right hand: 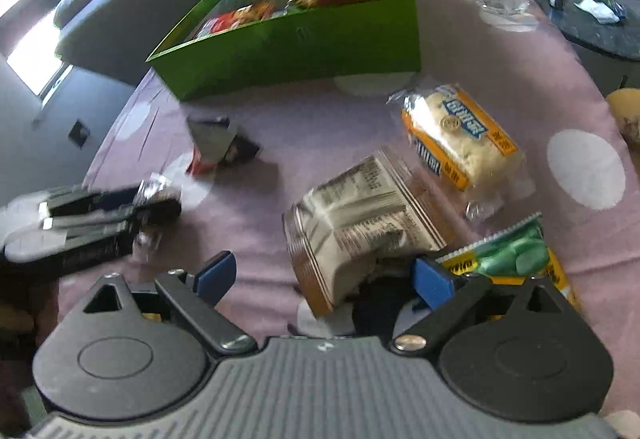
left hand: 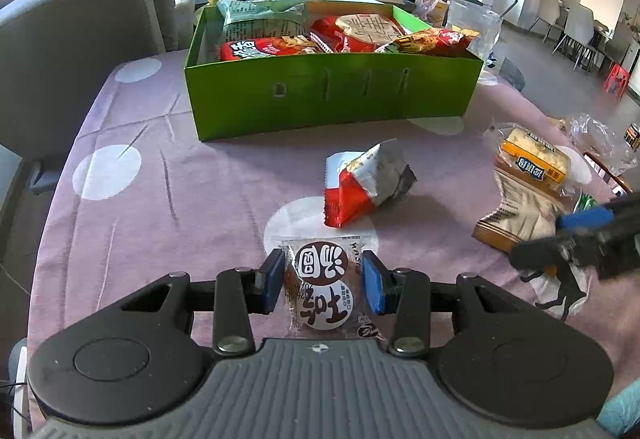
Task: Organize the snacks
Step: 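Lift the cookie pack with the left gripper while the right gripper grasps the beige pastry bag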
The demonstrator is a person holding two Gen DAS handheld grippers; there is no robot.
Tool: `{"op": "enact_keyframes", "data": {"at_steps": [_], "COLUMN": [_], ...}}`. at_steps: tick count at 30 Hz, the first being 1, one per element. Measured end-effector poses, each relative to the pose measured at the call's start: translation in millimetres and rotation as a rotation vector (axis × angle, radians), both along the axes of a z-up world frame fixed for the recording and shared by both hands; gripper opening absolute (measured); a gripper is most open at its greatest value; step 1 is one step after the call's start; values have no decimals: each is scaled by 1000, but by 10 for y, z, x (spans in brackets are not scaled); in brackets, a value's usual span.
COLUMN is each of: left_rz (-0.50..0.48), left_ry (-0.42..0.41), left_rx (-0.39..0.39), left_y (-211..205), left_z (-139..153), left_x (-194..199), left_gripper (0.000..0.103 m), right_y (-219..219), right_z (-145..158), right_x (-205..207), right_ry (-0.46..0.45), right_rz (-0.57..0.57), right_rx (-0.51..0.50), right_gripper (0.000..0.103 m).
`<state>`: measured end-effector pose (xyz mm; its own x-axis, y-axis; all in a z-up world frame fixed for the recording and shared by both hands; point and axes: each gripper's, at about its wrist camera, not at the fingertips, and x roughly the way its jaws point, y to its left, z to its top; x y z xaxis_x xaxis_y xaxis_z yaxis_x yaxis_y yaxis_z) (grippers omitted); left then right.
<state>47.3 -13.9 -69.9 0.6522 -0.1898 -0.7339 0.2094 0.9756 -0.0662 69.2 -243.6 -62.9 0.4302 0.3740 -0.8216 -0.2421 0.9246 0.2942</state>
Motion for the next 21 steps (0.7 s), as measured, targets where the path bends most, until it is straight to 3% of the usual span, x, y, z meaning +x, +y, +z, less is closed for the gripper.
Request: {"op": "enact_keyframes", "data": {"at_steps": [5,12,15,17,21], "left_rz": [4,17,11,12,9], "left_ry": [-1,6,7,7,0], "left_rx": [1,-10,2,11,26], "left_y": [4,32,10,0,-13], "left_z": [-11,-28,-32,-44,-58], "left_x": [-23,-46,-47,-47,-56], "left_gripper": [39,39,46,59,58], "right_y": [79,360,470,528,557], "right_z": [7,-28,-37,-71,-103], "right_x": [211,419,395,347,280], "right_ry": [-12,-38,-59,-86,-125], "right_rz": [-19,-24,-14,-3,7], "right_rx": [-13,-118,-162,-208,-249], "right_gripper": [70,70,71,71,71]}}
